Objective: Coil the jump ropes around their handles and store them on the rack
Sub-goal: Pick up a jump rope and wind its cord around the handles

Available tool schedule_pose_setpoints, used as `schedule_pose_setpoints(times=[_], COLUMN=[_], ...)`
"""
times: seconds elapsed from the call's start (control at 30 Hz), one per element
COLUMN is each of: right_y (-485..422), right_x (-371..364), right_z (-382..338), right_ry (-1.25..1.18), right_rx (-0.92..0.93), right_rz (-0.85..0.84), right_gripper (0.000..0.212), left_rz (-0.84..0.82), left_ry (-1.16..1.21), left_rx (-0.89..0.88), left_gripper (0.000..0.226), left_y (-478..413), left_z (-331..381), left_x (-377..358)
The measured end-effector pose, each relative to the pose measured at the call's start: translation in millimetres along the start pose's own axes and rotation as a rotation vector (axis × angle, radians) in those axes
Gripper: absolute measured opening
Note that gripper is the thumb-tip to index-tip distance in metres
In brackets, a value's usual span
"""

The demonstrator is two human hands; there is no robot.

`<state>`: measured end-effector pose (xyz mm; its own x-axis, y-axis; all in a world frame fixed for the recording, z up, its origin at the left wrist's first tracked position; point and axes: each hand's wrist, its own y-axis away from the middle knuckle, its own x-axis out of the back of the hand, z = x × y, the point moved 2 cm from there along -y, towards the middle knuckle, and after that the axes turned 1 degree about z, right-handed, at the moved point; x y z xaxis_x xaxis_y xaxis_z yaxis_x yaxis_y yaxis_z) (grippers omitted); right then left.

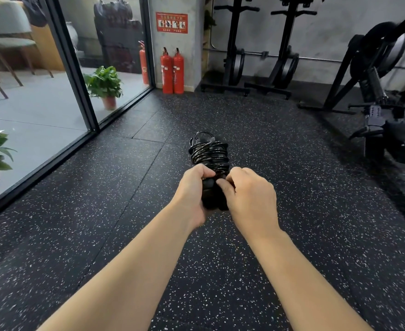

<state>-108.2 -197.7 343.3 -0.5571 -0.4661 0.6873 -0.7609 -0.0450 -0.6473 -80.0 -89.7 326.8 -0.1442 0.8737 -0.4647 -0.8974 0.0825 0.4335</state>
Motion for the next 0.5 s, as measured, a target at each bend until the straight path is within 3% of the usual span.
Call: schedule_pose_setpoints(times=[0.13, 0.27, 0.5], right_y=[-0.7, -2.1, -2.0], right_x=[-1.4, -2.0, -0.7], right_z=[-3.3, -4.9, -3.3], right_ry=[0.015, 0.029, 0.029], right_rx=[0.022, 0.047, 0.086], right_rz=[0.009, 0.049, 0.057], right_gripper=[0.024, 0.025, 0.025], left_rz=[0.055, 0.071, 0.053], left_ry=[0.009, 0.018, 0.028], left_rx=[-0.014, -0.024, 0.019], left_gripper=[0.012, 0.026, 0.024], left_y=[-0.8, -1.5, -1.5], left_z=[-0.7, -0.7, 0.1], left_x=[1.1, 0.5, -0.4])
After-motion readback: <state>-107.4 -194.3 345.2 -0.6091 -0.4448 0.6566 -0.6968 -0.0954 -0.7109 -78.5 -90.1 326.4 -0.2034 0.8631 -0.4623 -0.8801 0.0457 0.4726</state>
